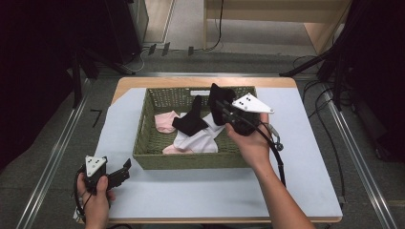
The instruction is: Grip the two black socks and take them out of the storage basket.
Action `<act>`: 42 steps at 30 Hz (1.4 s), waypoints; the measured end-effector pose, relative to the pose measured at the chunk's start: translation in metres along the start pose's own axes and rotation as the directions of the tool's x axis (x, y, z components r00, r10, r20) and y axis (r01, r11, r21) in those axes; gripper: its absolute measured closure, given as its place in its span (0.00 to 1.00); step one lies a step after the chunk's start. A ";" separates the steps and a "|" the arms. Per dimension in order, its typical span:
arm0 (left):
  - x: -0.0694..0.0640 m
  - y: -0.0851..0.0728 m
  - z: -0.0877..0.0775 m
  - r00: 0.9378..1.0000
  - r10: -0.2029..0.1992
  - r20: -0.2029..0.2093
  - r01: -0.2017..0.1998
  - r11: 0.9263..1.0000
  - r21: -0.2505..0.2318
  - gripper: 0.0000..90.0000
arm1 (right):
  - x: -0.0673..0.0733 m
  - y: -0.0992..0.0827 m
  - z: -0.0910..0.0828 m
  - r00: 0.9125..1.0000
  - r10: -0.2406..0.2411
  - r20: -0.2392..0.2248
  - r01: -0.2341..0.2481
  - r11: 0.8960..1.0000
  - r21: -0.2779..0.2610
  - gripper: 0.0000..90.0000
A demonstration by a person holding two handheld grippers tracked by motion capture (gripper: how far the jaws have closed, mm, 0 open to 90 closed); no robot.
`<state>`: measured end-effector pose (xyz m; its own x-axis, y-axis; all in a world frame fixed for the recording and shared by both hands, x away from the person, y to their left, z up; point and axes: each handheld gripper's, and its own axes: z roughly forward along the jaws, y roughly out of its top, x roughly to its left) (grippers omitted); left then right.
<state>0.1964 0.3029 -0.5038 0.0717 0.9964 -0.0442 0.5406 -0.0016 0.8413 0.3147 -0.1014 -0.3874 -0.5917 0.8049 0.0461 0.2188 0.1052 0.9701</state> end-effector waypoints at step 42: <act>0.000 0.000 0.000 1.000 0.000 -0.004 0.000 1.000 0.000 0.16 | -0.102 0.006 -0.085 0.884 0.044 0.465 0.088 0.962 -0.260 0.94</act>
<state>0.1961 0.3027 -0.5037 0.0684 0.9968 -0.0425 0.5409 -0.0013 0.8411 0.3100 -0.2325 -0.3657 -0.1526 0.9879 -0.0269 -0.0432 0.0205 0.9989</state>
